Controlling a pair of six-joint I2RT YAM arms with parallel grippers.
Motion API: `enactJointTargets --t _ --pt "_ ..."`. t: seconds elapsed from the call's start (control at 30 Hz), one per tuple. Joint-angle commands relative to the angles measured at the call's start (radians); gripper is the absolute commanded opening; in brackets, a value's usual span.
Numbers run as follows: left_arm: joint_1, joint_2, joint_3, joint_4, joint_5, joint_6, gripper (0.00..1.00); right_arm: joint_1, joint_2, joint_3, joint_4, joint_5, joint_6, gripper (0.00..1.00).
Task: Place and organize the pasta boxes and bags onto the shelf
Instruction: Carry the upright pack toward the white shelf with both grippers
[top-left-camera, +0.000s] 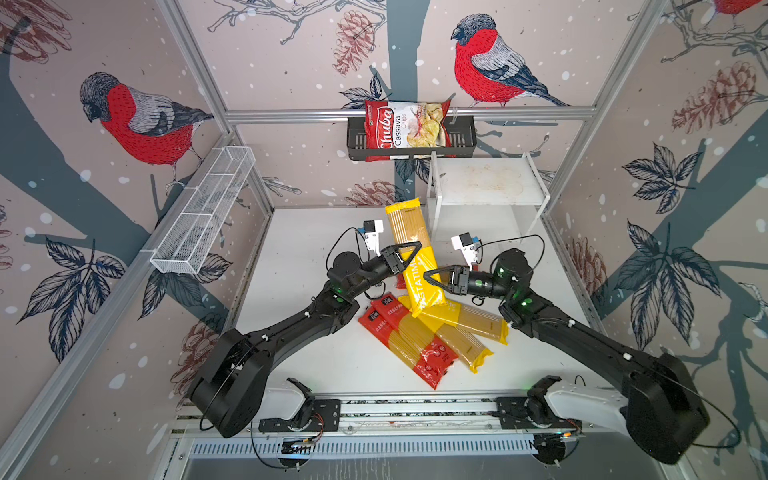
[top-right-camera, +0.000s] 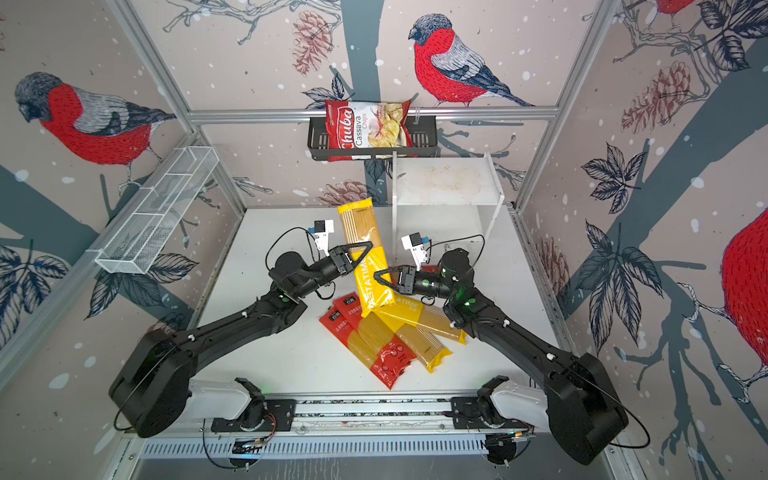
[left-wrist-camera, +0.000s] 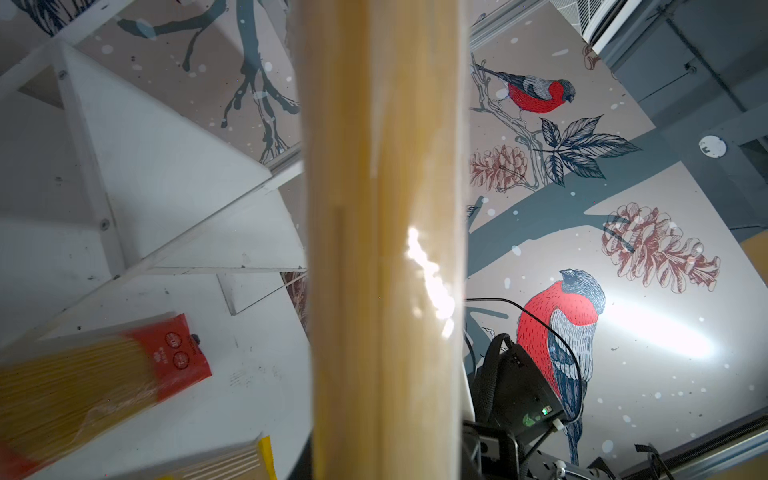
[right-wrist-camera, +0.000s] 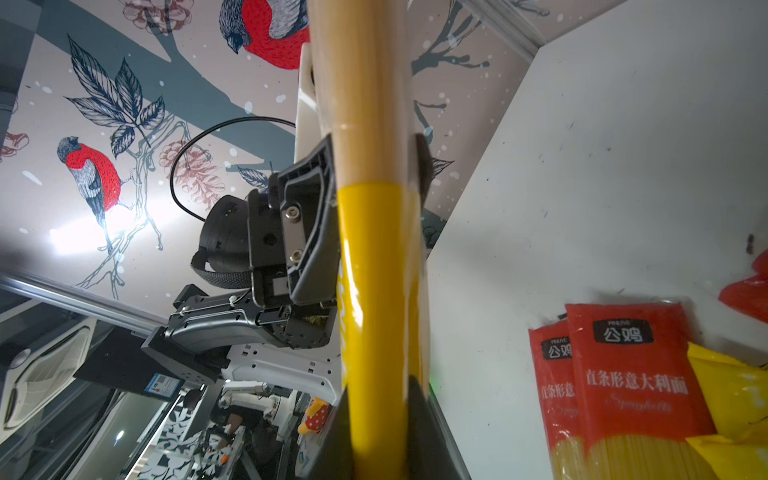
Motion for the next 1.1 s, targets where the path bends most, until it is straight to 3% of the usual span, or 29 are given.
enactJointTargets --t 0.0,0.07,0.13,0.37,0.57,0.83,1.0,1.07 --pt "-0.001 0.020 0.073 0.026 -0.006 0.059 0.10 0.002 -0.019 -0.012 0.113 -0.007 0.009 0.33" --pt "0.000 0.034 0.129 -0.019 -0.019 0.056 0.08 0.000 -0.031 -0.033 0.108 0.003 -0.003 0.51" --pt "0.004 0.057 0.200 -0.080 -0.031 0.061 0.06 -0.004 -0.045 -0.057 0.101 0.020 -0.013 0.61" --pt "0.012 0.187 0.433 -0.131 0.005 -0.006 0.04 -0.031 -0.104 -0.098 0.155 0.041 0.023 0.65" --pt "-0.005 0.285 0.532 -0.098 0.038 -0.073 0.04 -0.088 -0.138 -0.078 0.159 0.096 0.075 0.59" --pt "-0.031 0.345 0.604 -0.081 0.031 -0.099 0.04 -0.145 -0.134 -0.120 0.361 0.199 0.247 0.52" --pt "-0.041 0.382 0.647 -0.110 0.025 -0.095 0.07 -0.160 -0.124 -0.103 0.387 0.230 0.282 0.26" --pt "-0.037 0.393 0.673 -0.143 0.019 -0.080 0.14 -0.176 -0.128 -0.095 0.380 0.241 0.289 0.20"
